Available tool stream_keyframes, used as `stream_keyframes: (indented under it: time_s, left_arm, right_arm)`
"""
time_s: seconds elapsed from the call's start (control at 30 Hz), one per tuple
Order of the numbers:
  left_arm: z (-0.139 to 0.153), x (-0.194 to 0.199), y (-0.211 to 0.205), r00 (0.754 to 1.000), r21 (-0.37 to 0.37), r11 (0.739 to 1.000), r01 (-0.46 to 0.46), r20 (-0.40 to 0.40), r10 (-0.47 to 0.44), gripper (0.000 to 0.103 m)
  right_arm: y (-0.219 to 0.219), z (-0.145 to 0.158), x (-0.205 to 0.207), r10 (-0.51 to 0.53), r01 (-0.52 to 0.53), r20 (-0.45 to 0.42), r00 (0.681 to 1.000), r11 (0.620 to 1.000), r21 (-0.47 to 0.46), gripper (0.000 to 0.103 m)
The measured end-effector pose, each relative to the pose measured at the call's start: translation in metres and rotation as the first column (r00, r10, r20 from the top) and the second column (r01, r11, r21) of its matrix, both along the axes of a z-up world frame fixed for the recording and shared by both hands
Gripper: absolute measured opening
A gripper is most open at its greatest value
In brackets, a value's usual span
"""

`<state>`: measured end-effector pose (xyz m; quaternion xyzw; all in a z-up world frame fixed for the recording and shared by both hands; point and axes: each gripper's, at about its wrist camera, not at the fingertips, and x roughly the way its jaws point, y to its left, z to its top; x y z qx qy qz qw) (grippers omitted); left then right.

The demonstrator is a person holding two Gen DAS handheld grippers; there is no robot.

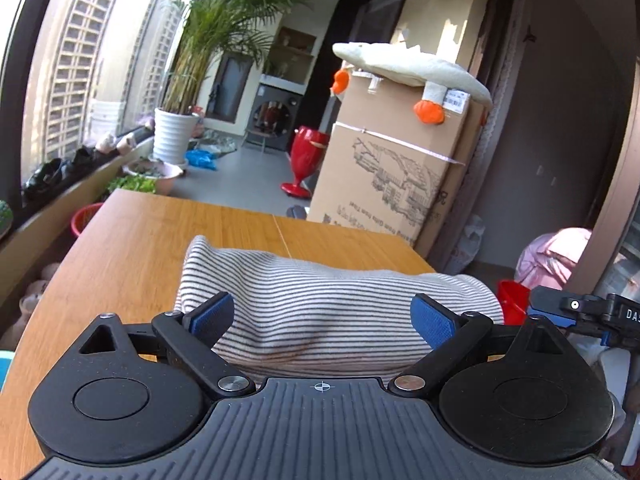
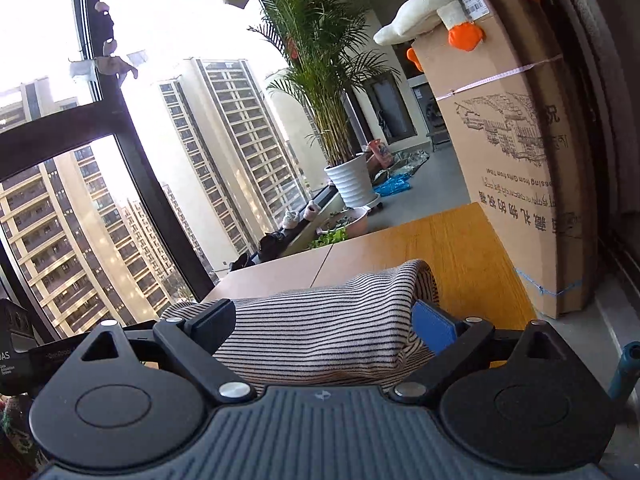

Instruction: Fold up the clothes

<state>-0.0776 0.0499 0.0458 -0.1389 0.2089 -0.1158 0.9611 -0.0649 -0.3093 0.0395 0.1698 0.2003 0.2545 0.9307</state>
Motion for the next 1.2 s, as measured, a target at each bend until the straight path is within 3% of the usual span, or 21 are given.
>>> stream_keyframes:
  time_s: [0.07,0.13,0.23,0.3,0.4,0.53,0.67,0.93,1.1,1.2]
  left_arm:
    - [0.002,0.012,0.004,1.000,-0.022,1.000,-0.009,0.000,0.009,0.098]
    - [0.006,0.017,0.003,0.999,0.002,1.000,-0.024,0.026,0.024,0.098]
    - [0.013,0.019,-0.002,0.997,0.055,0.998,-0.031,0.073,0.027,0.100]
    - [0.010,0.024,-0.004,0.999,0.062,0.998,-0.012,0.034,0.010,0.100]
    - [-0.014,0.033,-0.007,0.996,0.059,0.998,0.027,-0.092,-0.021,0.100]
    - [-0.033,0.039,-0.017,0.996,0.133,0.991,0.032,-0.084,-0.021,0.101]
    - [-0.034,0.058,-0.022,0.997,0.152,0.988,0.032,-0.076,-0.020,0.103]
    - [-0.036,0.091,-0.029,0.997,0.207,0.978,0.017,-0.073,-0.002,0.103]
    - [-0.036,0.086,-0.029,0.998,0.213,0.977,-0.003,-0.054,0.015,0.103]
    - [-0.036,0.084,-0.034,0.998,0.246,0.969,-0.032,-0.041,0.043,0.103]
  right_arm:
    - [0.008,0.000,0.008,0.014,-0.013,0.027,1.000,1.000,-0.014,0.097]
    - [0.019,-0.003,0.022,0.015,-0.012,0.048,0.999,0.998,-0.055,0.098]
    - [0.023,-0.011,0.039,0.004,-0.006,-0.034,0.999,0.998,-0.055,0.098]
    - [0.020,-0.022,0.045,0.011,-0.015,-0.100,0.995,0.999,-0.032,0.099]
    - [0.022,-0.033,0.042,0.014,-0.024,-0.129,0.992,0.997,-0.078,0.099]
    - [0.036,-0.034,0.045,0.018,-0.037,-0.099,0.995,0.979,-0.200,0.100]
    - [0.053,-0.035,0.064,-0.003,-0.017,-0.068,0.998,0.954,-0.298,0.103]
    - [0.067,-0.036,0.105,-0.032,0.011,-0.057,0.998,0.939,-0.344,0.103]
    - [0.069,-0.034,0.094,-0.049,0.044,-0.004,0.999,0.931,-0.362,0.103]
    - [0.069,-0.033,0.086,-0.116,0.128,0.054,0.992,0.920,-0.371,0.103]
